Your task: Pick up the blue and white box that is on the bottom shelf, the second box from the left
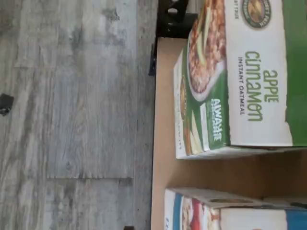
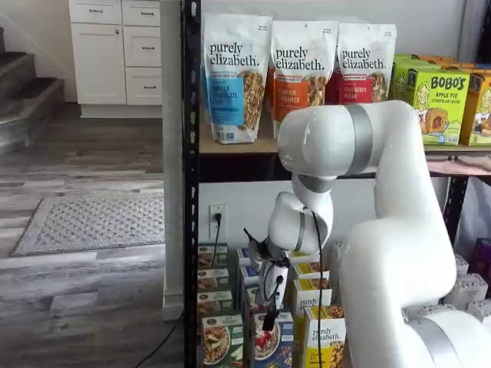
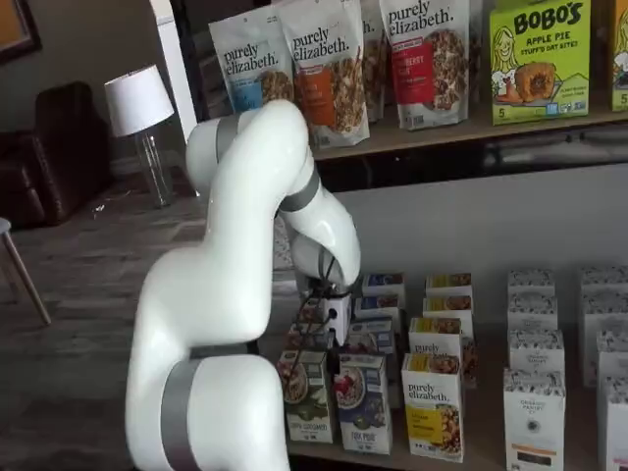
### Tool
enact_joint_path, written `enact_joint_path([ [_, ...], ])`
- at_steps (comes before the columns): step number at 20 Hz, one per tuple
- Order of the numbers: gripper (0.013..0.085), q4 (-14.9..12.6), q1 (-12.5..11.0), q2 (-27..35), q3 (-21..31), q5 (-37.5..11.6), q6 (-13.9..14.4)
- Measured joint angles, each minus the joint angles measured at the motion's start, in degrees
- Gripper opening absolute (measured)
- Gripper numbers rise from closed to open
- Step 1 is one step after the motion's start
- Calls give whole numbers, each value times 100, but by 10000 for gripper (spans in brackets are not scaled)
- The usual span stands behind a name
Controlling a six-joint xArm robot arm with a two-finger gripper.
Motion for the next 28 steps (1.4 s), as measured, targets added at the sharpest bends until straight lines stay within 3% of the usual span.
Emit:
enact_joint_path([
  [6,850,-9,-69,185,-155,-103,-66],
  [17,850,-444,-176,796,-836,-34,210],
  [28,850,-1187,-174,1172,-1307,271,859],
])
